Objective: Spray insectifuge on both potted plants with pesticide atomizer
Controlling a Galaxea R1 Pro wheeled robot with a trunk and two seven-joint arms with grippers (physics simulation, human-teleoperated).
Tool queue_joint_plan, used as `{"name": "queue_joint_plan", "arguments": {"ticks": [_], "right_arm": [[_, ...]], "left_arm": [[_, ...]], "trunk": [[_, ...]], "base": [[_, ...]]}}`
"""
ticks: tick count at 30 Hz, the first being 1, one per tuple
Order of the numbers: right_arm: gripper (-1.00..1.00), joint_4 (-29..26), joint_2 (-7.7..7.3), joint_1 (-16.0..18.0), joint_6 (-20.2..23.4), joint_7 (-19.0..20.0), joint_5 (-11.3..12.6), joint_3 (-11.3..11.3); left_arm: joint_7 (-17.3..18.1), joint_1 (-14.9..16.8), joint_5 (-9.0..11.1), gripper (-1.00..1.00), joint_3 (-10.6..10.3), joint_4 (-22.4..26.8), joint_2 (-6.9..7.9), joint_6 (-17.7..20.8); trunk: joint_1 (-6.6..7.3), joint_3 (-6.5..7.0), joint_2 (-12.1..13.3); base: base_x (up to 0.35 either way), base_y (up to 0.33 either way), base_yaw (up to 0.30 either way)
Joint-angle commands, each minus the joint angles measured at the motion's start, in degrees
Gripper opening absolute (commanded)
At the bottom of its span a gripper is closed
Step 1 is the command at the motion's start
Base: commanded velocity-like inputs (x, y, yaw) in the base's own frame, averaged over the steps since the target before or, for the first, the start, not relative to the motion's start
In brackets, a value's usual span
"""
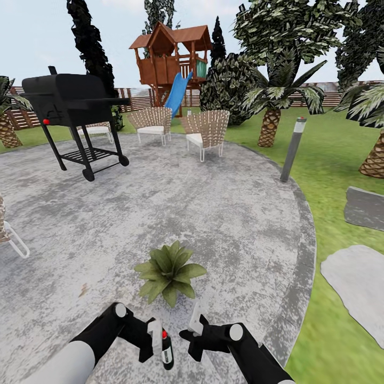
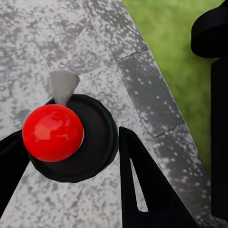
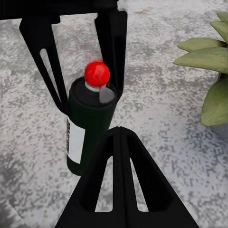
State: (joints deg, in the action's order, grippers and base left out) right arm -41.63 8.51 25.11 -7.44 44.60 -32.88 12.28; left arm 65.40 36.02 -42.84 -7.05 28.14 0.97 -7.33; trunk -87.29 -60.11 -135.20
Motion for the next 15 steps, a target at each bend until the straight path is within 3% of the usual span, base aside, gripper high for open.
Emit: {"name": "queue_joint_plan", "arguments": {"ticks": [1, 15], "right_arm": [[-1.00, -0.03, 0.02, 0.02, -0.47, 0.05, -0.61, -0.07], [-1.00, -0.03, 0.02, 0.02, -0.47, 0.05, -0.61, -0.06]], "left_arm": [[-0.01, 0.02, -0.25, -1.00, -0.26, 0.07, 0.01, -0.59], [0.07, -0.07, -0.19, -1.00, -0.60, 0.10, -1.99, -0.59]], "trunk": [[0.01, -0.05, -0.02], [0.01, -0.05, -0.02]], "base": [[0.000, 0.000, 0.000], [0.000, 0.000, 0.000]]}}
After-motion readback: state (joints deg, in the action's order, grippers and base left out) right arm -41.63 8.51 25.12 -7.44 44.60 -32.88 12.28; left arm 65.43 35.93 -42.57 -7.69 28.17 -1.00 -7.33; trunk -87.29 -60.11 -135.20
